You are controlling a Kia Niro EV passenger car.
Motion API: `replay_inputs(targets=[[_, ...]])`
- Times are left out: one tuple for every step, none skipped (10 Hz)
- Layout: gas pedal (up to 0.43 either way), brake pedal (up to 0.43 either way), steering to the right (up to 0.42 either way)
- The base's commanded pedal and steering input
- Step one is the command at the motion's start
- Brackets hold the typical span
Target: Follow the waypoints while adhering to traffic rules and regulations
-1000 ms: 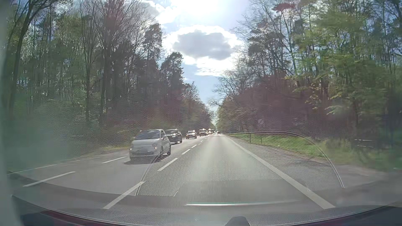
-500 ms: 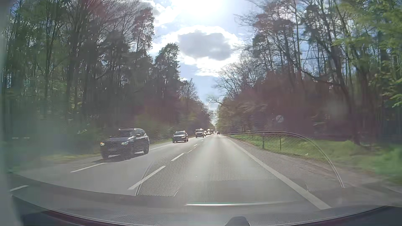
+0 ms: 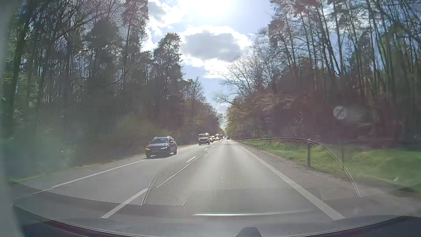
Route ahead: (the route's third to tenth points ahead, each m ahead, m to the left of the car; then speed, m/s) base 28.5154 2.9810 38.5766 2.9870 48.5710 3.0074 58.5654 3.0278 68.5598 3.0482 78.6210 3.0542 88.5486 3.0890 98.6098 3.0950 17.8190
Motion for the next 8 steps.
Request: replay_inputs(targets=[[0.028,0.0,-0.002],[0.039,0.0,-0.003],[0.039,0.0,-0.003],[0.039,0.0,-0.003],[0.039,0.0,-0.003],[0.039,0.0,-0.003],[0.039,0.0,-0.003],[0.039,0.0,-0.003]])
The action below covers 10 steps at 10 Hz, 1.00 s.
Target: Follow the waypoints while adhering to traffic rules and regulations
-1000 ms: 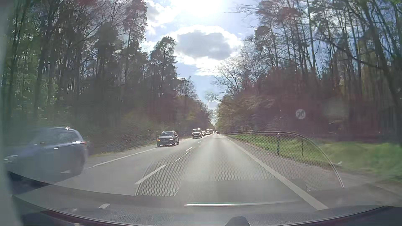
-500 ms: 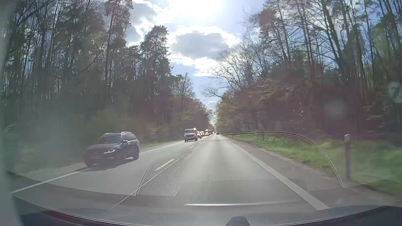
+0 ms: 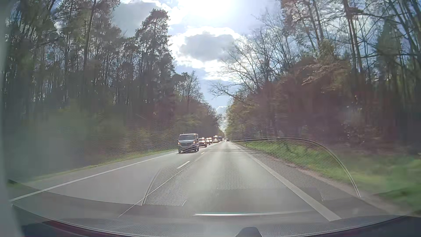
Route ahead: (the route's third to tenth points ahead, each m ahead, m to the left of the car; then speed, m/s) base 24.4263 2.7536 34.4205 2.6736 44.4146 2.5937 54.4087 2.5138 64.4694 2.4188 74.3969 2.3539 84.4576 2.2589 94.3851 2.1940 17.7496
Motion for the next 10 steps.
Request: replay_inputs(targets=[[0.039,0.0,-0.002],[0.039,0.0,-0.003],[0.047,0.0,-0.003],[0.059,0.0,-0.003],[0.067,0.0,-0.003],[0.067,0.0,-0.003],[0.079,0.0,-0.003],[0.079,0.0,-0.002],[0.079,0.0,-0.003],[0.079,0.0,-0.003]])
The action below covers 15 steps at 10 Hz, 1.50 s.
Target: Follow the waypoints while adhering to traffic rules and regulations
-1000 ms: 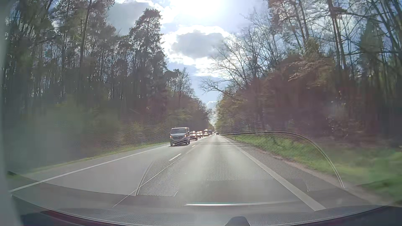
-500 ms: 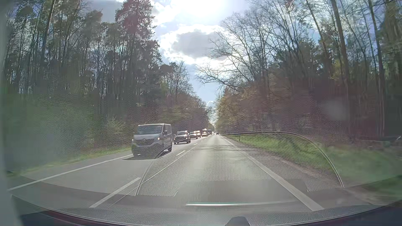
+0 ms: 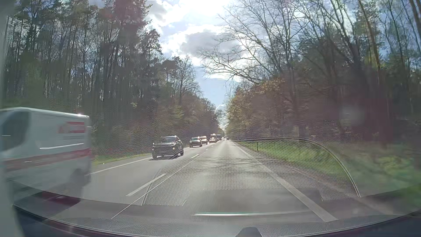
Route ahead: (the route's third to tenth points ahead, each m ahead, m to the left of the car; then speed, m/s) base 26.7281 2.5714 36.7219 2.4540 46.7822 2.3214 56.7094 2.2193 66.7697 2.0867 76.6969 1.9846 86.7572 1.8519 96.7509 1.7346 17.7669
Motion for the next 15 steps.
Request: replay_inputs(targets=[[0.079,0.0,-0.003],[0.079,0.0,-0.003],[0.079,0.0,-0.004],[0.079,0.0,-0.004],[0.079,0.0,-0.004],[0.079,0.0,-0.004],[0.079,0.0,-0.004],[0.079,0.0,-0.004],[0.079,0.0,-0.004],[0.079,0.0,-0.004],[0.079,0.0,-0.003],[0.079,0.0,-0.003],[0.079,0.0,-0.003],[0.079,0.0,-0.003],[0.079,0.0,-0.003]])
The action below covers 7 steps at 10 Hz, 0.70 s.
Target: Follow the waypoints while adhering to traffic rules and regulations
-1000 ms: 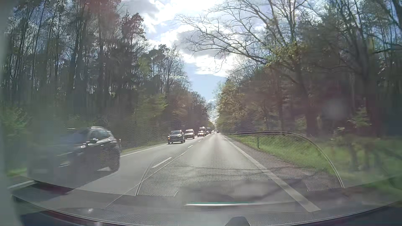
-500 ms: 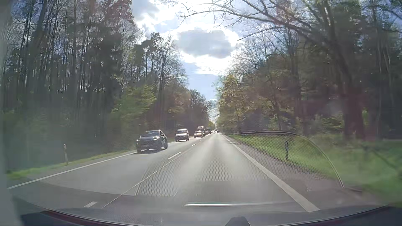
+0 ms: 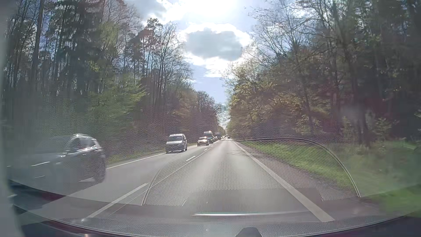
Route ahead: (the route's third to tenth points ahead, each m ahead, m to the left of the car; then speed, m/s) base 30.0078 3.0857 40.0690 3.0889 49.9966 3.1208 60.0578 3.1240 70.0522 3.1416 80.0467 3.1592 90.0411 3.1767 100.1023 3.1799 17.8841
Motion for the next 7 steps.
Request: replay_inputs(targets=[[0.079,0.0,-0.003],[0.079,0.0,-0.003],[0.079,0.0,-0.003],[0.079,0.0,-0.003],[0.079,0.0,-0.003],[0.079,0.0,-0.003],[0.079,0.0,-0.003]])
